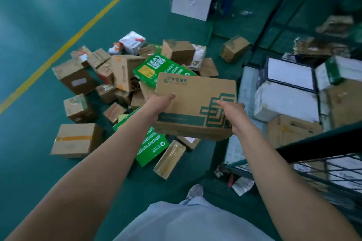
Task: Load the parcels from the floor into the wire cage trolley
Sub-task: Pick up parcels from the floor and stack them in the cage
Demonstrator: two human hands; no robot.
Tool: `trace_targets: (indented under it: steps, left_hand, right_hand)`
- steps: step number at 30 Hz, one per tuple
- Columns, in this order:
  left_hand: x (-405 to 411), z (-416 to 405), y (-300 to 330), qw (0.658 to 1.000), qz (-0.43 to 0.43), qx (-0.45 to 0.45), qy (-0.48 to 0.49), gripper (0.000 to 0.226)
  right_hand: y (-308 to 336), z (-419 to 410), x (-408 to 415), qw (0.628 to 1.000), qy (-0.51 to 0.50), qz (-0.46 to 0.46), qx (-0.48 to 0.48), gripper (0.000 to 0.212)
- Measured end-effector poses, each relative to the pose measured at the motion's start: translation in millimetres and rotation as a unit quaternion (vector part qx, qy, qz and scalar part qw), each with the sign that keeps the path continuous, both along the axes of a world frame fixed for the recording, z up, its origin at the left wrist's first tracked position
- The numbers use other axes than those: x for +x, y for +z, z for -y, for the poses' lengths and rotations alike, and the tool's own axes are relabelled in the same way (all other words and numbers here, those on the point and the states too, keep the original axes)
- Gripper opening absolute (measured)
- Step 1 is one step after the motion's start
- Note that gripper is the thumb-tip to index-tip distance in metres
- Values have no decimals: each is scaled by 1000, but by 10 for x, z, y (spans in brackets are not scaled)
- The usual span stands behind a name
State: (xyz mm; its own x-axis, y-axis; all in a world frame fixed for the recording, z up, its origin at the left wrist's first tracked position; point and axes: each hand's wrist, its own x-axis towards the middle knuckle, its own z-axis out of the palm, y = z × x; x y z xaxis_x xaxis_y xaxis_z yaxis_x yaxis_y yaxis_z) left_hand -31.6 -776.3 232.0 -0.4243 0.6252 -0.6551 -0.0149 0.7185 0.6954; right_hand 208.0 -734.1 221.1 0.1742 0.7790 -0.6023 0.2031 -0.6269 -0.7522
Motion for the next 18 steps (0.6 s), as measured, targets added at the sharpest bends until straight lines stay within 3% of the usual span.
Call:
trace_targets:
  steps: [9,15,18]
  left_hand:
    - [983,-930,171,998,-7,17,-67,99]
    - [1268,-1378,212,992,-26,28,-117,90]
    - [1313,-1671,183,989,-19,30,-140,109]
  right_hand:
    - [99,-537,933,995,-101,8,25,82]
    - [59,-735,1156,986,-164,19,32,80]
    - [4,-879,1184,979,-201,12,26,69]
